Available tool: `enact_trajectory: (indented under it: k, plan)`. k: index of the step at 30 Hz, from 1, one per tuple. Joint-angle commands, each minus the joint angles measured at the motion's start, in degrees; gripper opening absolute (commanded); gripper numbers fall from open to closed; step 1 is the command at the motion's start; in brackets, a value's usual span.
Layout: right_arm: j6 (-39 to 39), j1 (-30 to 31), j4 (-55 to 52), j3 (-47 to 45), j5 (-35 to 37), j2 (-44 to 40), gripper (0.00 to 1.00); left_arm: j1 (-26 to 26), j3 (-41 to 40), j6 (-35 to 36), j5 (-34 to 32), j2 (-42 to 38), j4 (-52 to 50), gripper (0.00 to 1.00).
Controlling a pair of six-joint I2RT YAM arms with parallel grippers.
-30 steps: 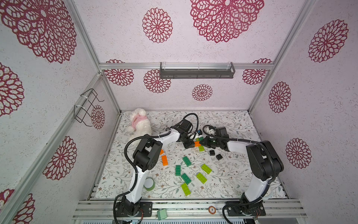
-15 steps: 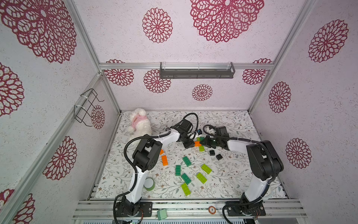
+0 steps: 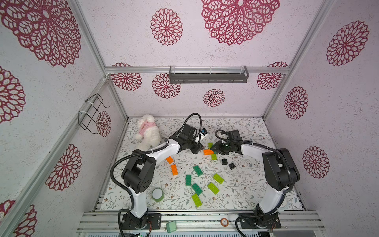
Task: Assemble a small pinwheel with lego
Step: Assemble the lego brick with the lego brick, then adjust the lego brick at the center of the board.
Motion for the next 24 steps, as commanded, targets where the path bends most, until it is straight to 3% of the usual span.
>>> enact_trajectory:
  k: [1, 4, 10, 14, 15, 17, 20, 24]
  plan:
    - [-1.99, -0.24, -4.07, -1.63, 0.94, -7.7, 0.36, 0.05, -5.34, -9.5, 0.07, -8.26, 11.66, 0.48]
    - [-2.61, -0.16, -7.0, -5.99, 4.16, -13.74, 0.43, -0.45, -10.46, -13.47, -1.74, -14.61, 14.86, 0.5]
    - [-2.94, 1.17, -18.58, -14.28, 13.1, -24.27, 0.54, 0.11, -14.92, -17.24, -6.64, -25.92, 11.5, 0.56]
    - [-1.68, 4.43, -22.44, -19.03, 17.38, -29.65, 0.58, 2.62, -17.93, -21.19, -5.29, -31.7, 11.28, 0.62]
    - [-1.47, 5.67, -23.15, -19.83, 18.41, -30.62, 0.59, 3.49, -18.72, -22.77, -4.62, -32.81, 11.5, 0.67]
    - [-1.0, 8.41, -23.83, -21.02, 20.58, -31.54, 0.62, 5.2, -20.34, -26.04, -2.24, -34.39, 12.63, 0.88]
    - [-0.39, 11.13, -23.08, -22.78, 21.31, -30.42, 0.63, 8.29, -22.97, -32.25, 3.1, -35.53, 16.27, 0.97]
    - [-0.26, 14.14, -21.18, -23.76, 23.28, -28.44, 0.64, 11.41, -25.32, -38.3, 4.87, -35.74, 18.53, 0.97]
